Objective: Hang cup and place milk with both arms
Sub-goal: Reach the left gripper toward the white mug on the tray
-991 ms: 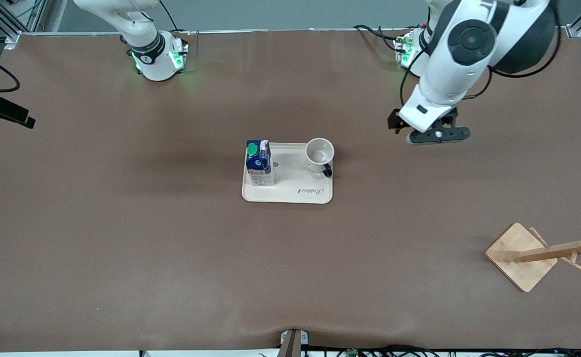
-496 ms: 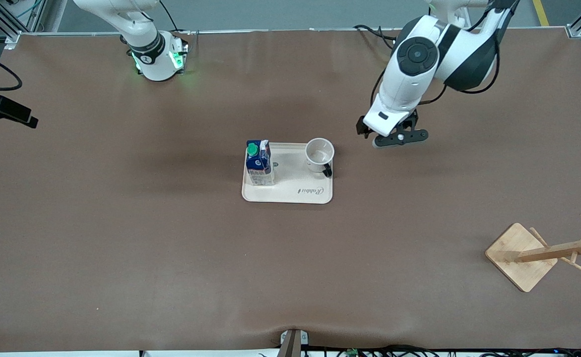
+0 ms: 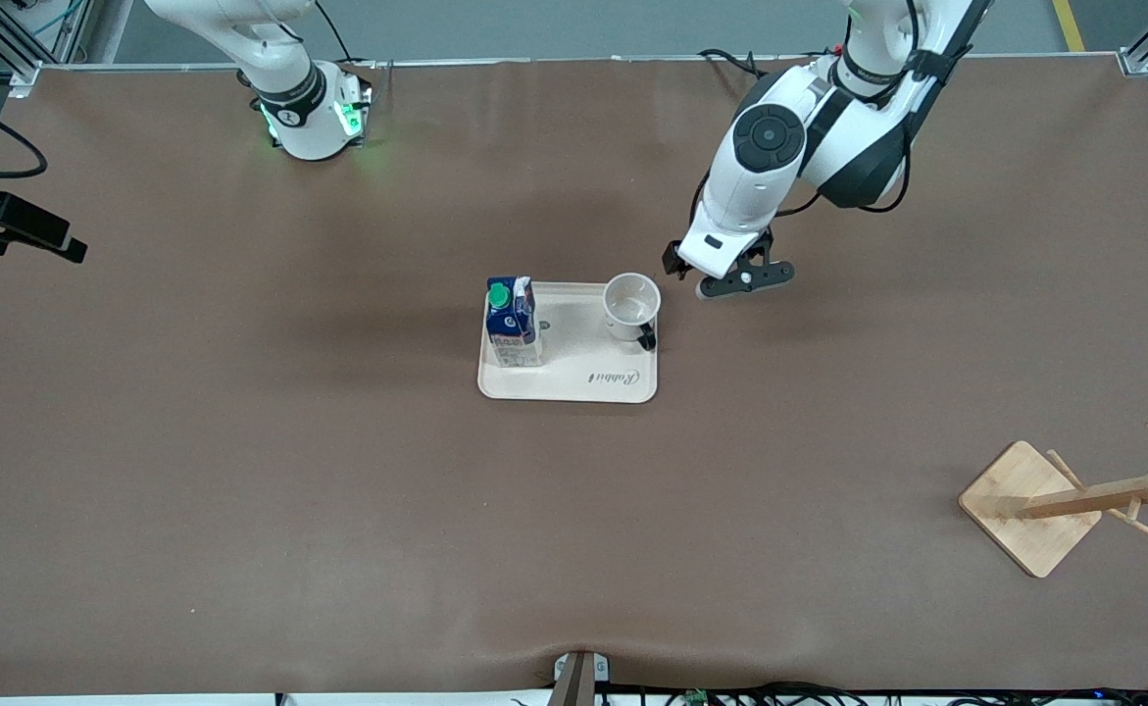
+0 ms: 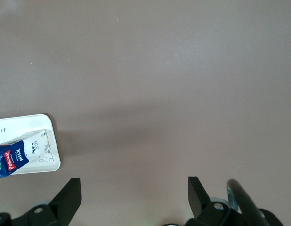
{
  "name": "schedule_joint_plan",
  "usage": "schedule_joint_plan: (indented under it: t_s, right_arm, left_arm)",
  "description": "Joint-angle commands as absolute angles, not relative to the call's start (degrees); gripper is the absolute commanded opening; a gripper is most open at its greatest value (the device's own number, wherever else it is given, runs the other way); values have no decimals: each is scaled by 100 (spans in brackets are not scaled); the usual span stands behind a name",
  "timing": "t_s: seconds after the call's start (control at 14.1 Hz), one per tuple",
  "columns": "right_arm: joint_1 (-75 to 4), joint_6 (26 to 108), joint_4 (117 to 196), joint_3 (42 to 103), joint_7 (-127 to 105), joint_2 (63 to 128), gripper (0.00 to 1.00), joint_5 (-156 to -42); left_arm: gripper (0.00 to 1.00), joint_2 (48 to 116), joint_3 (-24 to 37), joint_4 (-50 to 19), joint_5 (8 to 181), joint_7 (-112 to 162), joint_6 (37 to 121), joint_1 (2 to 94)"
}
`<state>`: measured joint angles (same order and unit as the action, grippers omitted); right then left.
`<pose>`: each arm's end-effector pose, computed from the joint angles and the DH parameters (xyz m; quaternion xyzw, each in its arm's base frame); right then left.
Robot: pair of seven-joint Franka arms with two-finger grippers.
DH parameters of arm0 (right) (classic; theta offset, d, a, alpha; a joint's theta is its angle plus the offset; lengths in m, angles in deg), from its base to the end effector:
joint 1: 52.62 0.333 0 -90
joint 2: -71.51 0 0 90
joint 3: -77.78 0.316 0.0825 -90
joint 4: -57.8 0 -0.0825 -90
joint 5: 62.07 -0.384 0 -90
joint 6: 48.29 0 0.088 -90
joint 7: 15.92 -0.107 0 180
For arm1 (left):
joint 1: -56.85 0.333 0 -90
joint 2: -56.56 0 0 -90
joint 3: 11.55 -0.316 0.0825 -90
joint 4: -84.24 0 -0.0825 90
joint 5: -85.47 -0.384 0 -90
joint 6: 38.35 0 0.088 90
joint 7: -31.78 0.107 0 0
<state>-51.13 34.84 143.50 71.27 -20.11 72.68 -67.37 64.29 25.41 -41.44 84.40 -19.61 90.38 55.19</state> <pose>0.5475 -0.0365 0.6386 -0.9956 0.0762 0.0322 0.0451 0.4229 -0.3343 0.3317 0.9934 0.1062 -0.0427 0.0045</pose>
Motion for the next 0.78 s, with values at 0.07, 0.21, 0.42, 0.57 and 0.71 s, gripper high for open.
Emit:
schedule_joint_plan:
  t_s: [0.07, 0.21, 0.42, 0.57, 0.71]
  right_arm:
    - [-5096, 3512, 14209, 7163, -1979, 7493, 100, -6787]
    - [-5086, 3503, 14209, 7163, -1979, 7546, 100, -6787]
    - [-5017, 3512, 14157, 7171, -2005, 8011, 100, -6769]
    - [-4972, 3538, 14148, 7171, -2023, 8012, 100, -6804]
    - [-4710, 3530, 14174, 7171, -2049, 8021, 100, -6761]
  left_arm:
    - [97, 7078, 2563, -4189, 8241, -2700, 10013, 5290]
    - [89, 7342, 2563, -4171, 7977, -2947, 10174, 5272]
    - [79, 7615, 2563, -4136, 7879, -3123, 10314, 5245]
    - [74, 7773, 2563, -4127, 7879, -3238, 10525, 5237]
    - [69, 7931, 2563, -4110, 7853, -3291, 10605, 5237]
